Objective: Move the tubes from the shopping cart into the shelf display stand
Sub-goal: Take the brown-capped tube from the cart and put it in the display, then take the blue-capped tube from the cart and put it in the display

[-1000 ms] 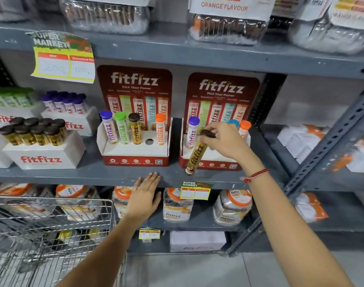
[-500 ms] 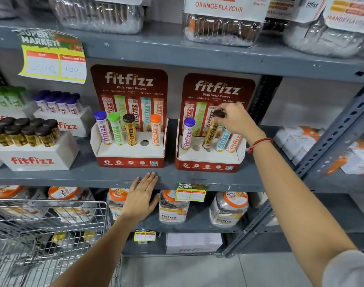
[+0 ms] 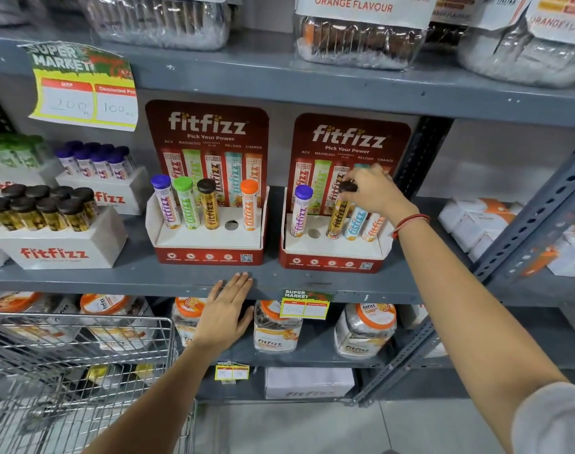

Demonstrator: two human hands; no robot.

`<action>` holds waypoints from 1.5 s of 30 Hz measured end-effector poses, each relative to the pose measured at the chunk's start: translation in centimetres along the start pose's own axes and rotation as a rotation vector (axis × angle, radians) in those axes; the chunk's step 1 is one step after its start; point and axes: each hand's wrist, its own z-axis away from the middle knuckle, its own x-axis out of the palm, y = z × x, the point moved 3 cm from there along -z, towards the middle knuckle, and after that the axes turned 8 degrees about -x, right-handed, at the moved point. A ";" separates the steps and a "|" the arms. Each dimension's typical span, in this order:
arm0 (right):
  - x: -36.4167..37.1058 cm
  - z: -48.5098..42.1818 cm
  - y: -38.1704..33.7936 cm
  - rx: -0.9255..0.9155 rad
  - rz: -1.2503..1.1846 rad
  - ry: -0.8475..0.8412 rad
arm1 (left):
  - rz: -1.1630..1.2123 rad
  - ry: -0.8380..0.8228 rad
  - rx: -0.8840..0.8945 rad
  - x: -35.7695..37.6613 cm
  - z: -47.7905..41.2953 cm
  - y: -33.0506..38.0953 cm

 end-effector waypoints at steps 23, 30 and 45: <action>3.3 3.9 -8.0 -0.089 -0.369 0.468 | 0.238 0.195 -0.267 -6.2 3.1 -5.9; 11.1 4.7 -22.0 -0.327 -0.601 0.224 | 0.208 0.276 -0.515 -9.4 11.5 -13.3; 37.3 11.1 -39.2 -0.520 -0.352 -0.717 | 0.193 0.084 -0.993 -5.1 29.0 -19.0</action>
